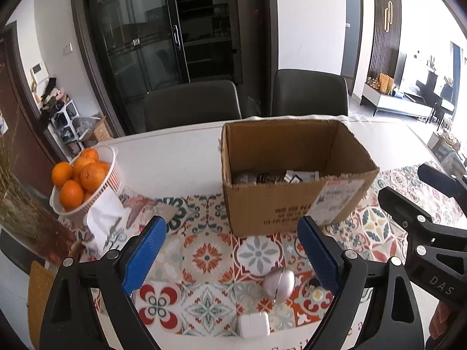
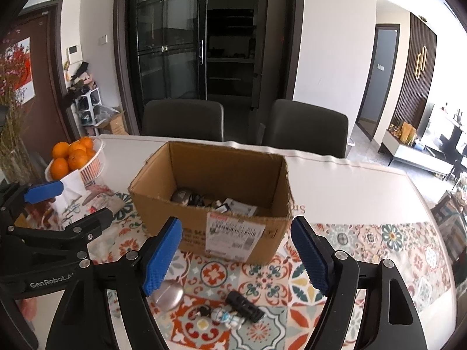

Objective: Organize rigid objects
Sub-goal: 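Lower the left tool and grasp the white square charger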

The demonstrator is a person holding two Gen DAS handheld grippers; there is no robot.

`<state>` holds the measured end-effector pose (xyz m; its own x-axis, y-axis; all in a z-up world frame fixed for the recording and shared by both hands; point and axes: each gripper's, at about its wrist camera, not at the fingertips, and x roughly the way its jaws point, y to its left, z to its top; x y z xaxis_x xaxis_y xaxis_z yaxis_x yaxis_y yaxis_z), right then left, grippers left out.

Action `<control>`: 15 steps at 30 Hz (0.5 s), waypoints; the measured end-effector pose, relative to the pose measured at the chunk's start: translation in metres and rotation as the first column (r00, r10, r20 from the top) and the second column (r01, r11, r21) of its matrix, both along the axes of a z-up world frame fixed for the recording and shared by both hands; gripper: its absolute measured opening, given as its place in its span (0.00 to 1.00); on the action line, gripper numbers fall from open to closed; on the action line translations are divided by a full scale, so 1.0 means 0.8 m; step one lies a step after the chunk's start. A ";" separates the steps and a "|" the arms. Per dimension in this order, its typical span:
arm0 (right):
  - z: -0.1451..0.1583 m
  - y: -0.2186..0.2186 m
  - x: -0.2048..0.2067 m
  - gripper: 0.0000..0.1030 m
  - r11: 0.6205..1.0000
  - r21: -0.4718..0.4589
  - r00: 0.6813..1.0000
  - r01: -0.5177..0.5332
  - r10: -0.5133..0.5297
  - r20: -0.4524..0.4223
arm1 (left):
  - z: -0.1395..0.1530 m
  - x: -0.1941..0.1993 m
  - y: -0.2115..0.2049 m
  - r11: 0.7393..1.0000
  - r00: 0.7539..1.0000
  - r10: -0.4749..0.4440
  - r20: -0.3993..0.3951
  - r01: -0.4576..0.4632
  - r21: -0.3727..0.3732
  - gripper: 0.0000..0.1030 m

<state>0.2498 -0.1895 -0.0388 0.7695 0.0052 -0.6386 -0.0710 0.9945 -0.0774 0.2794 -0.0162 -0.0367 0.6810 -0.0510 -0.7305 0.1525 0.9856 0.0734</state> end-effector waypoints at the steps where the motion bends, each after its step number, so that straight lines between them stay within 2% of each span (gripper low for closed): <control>1: -0.003 0.000 -0.003 0.75 1.000 0.008 1.000 -0.002 0.002 -0.006 | -0.002 -0.004 0.001 1.000 1.000 0.003 -0.003 -0.003 0.002 0.89; 10: -0.031 0.009 -0.027 0.75 1.000 0.010 0.999 -0.009 0.010 -0.046 | -0.033 -0.032 0.009 1.000 0.998 0.014 -0.060 -0.014 0.013 0.89; 15: -0.050 0.013 -0.037 0.75 1.000 0.004 0.996 -0.023 0.024 -0.084 | -0.059 -0.043 0.012 1.000 0.992 0.015 -0.122 -0.014 0.006 0.89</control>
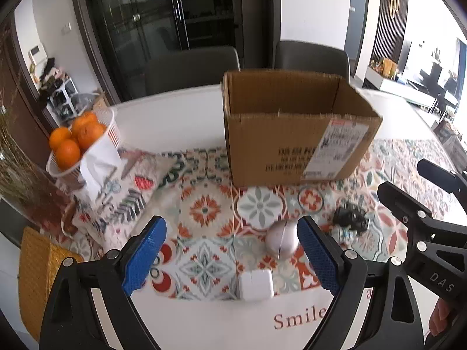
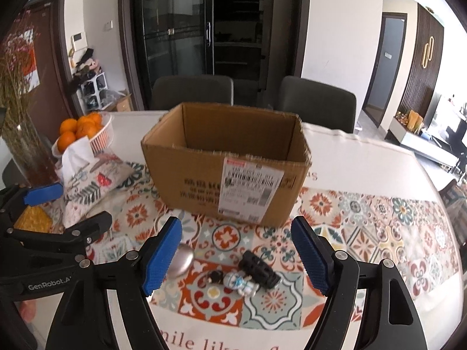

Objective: Organize rigid objects
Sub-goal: 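Lower the left tool and grasp the white square charger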

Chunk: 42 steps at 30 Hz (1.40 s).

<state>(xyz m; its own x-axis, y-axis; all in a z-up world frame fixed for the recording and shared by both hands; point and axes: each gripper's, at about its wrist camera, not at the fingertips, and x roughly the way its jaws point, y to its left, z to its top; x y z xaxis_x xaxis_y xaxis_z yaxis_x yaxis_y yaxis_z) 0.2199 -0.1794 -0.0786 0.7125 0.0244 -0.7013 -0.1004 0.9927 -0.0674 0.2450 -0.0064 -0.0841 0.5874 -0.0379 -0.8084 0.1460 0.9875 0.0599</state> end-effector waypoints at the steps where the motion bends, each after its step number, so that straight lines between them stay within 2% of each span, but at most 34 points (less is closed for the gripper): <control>1: -0.004 0.001 -0.001 0.75 1.000 -0.003 1.000 -0.002 0.002 -0.007 | -0.003 -0.001 0.000 1.000 1.000 0.000 -0.006 0.000 0.000 0.89; 9: -0.033 0.003 -0.010 0.75 1.000 -0.008 0.998 -0.007 0.006 -0.068 | -0.040 -0.008 -0.002 1.000 0.996 -0.017 -0.092 0.018 0.001 0.89; 13: -0.052 0.002 -0.012 0.75 1.000 -0.011 0.993 -0.006 0.005 -0.115 | -0.062 -0.008 -0.004 1.000 0.988 -0.026 -0.149 0.026 0.000 0.85; 25: -0.102 0.000 -0.009 0.75 1.000 -0.016 0.972 0.000 -0.003 -0.236 | -0.129 -0.003 -0.007 0.999 0.952 -0.048 -0.304 0.044 -0.018 0.78; 32: -0.125 0.003 -0.003 0.75 1.000 -0.012 0.956 -0.008 0.004 -0.292 | -0.153 0.004 -0.010 0.999 0.936 -0.048 -0.348 0.042 -0.027 0.71; 34: -0.131 0.003 -0.001 0.75 1.000 -0.013 0.952 -0.005 0.001 -0.305 | -0.162 0.007 -0.011 0.999 0.930 -0.049 -0.365 0.041 -0.029 0.65; 36: -0.136 0.003 0.001 0.75 1.000 -0.012 0.949 -0.006 0.002 -0.315 | -0.168 0.010 -0.012 0.999 0.924 -0.045 -0.379 0.035 -0.034 0.62; 42: -0.147 0.002 0.008 0.75 1.000 0.001 0.940 0.003 -0.002 -0.343 | -0.178 0.012 -0.016 0.999 0.923 -0.032 -0.384 0.022 -0.031 0.55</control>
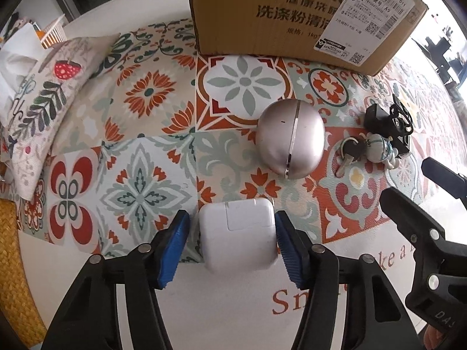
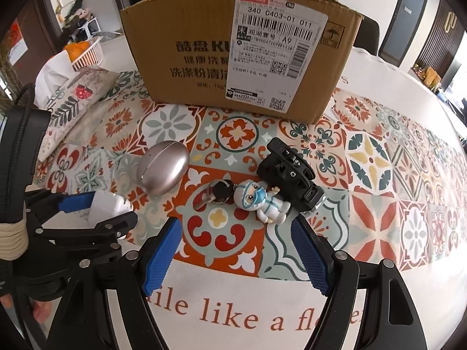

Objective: Organize rigid objects
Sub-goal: 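Lower the left tool and grasp the white square charger, then hold the white charger in the left tool while the right tool grasps the silver egg speaker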

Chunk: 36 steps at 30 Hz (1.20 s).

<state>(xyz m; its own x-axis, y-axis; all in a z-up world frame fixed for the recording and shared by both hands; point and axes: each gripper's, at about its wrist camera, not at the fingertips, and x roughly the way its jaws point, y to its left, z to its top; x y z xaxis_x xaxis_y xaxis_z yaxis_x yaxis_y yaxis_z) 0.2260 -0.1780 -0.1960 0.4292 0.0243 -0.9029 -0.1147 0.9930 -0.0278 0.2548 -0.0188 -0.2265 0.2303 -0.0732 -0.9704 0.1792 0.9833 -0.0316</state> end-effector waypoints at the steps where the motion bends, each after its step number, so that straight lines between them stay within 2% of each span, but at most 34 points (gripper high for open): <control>1: -0.001 0.000 0.001 0.75 1.000 0.002 1.000 0.000 0.000 -0.003 | 0.000 0.001 -0.001 1.000 1.000 0.002 0.001 -0.002 0.001 0.53; 4: -0.003 -0.001 0.002 0.75 1.000 0.012 1.000 0.001 -0.001 -0.008 | 0.000 0.002 -0.001 1.000 1.000 -0.003 0.010 0.004 -0.018 0.46; 13: -0.002 0.004 0.002 0.75 1.000 0.022 1.000 -0.021 0.021 -0.004 | 0.014 -0.007 0.014 0.998 0.999 0.007 0.054 -0.004 -0.058 0.45; 24: 0.020 0.033 0.011 0.75 0.985 0.074 0.987 -0.153 0.148 0.066 | 0.057 -0.012 0.044 0.999 0.987 0.044 0.155 -0.039 -0.037 0.45; 36: -0.004 0.066 0.057 0.75 0.964 0.113 0.971 -0.239 0.238 0.026 | 0.046 0.006 0.077 0.995 0.983 0.100 0.152 -0.101 -0.001 0.45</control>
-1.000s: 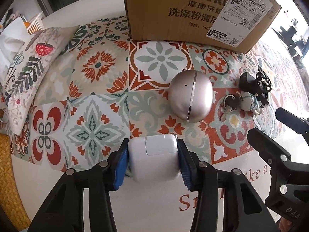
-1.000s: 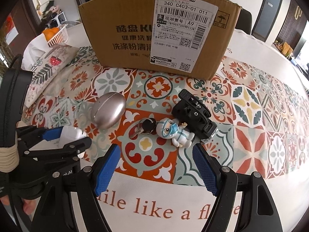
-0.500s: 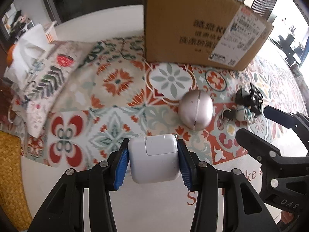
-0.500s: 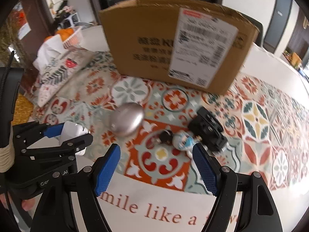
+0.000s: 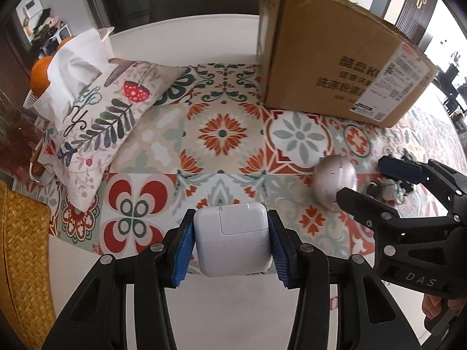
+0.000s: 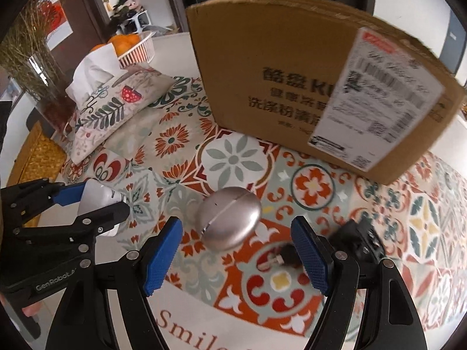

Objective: Organize rigid objects
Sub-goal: 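Hold the white charger in the left tool while the right tool grasps the silver egg speaker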

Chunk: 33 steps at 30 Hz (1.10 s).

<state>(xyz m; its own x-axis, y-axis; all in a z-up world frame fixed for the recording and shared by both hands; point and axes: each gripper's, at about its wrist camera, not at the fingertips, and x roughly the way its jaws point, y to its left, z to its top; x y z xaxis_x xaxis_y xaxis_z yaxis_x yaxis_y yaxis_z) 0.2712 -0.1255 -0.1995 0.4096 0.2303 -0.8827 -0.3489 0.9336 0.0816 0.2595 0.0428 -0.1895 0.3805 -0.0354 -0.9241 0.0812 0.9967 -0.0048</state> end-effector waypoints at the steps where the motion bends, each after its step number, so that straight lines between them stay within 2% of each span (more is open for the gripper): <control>1: -0.003 0.002 0.003 0.75 1.000 0.002 1.000 -0.008 0.008 -0.007 | -0.001 0.001 0.002 1.000 1.000 0.003 -0.002 -0.003 0.002 0.45; 13: -0.044 0.023 0.036 0.74 0.999 -0.021 0.997 -0.027 0.025 -0.078 | -0.025 0.022 0.022 0.999 0.999 0.024 -0.031 -0.023 0.025 0.45; 17: -0.053 0.028 0.041 0.70 0.999 -0.036 0.996 -0.026 0.023 -0.087 | -0.029 0.025 0.024 0.999 0.999 0.033 -0.037 -0.033 0.019 0.45; 19: -0.054 0.030 0.041 0.68 0.999 -0.039 0.996 -0.027 0.023 -0.087 | -0.030 0.027 0.024 0.999 0.999 0.035 -0.038 -0.035 0.019 0.45; 21: -0.054 0.032 0.042 0.60 0.999 -0.046 0.996 -0.023 0.019 -0.084 | -0.030 0.026 0.023 0.999 0.999 0.035 -0.037 -0.034 0.019 0.45; 28: -0.050 0.023 0.039 0.60 0.999 -0.035 0.996 -0.004 0.001 -0.090 | -0.020 0.022 0.017 0.999 0.999 0.030 -0.018 -0.029 0.017 0.45; 33: -0.032 0.012 0.028 0.60 1.000 -0.020 0.998 0.013 -0.014 -0.065 | -0.004 0.017 0.009 1.000 1.000 0.018 0.010 -0.018 0.007 0.45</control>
